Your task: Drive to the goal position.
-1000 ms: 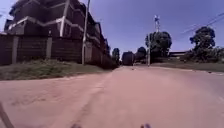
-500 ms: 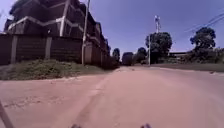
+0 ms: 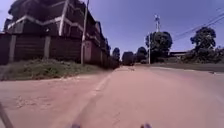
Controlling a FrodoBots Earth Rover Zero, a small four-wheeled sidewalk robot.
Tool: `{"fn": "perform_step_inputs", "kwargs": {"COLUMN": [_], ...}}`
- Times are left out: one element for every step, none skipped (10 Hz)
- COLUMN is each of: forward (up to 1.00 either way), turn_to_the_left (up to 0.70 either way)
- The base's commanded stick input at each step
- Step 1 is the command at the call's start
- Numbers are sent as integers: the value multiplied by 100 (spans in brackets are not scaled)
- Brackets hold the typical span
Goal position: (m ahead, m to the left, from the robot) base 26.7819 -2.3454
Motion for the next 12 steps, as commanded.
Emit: {"fn": "perform_step_inputs", "kwargs": {"forward": [30,30,30,30,30,30,30,30,30,30,30,30], "turn_to_the_left": [0,0,0,0,0,0,0,-75,-75,-75,-75,-75]}}
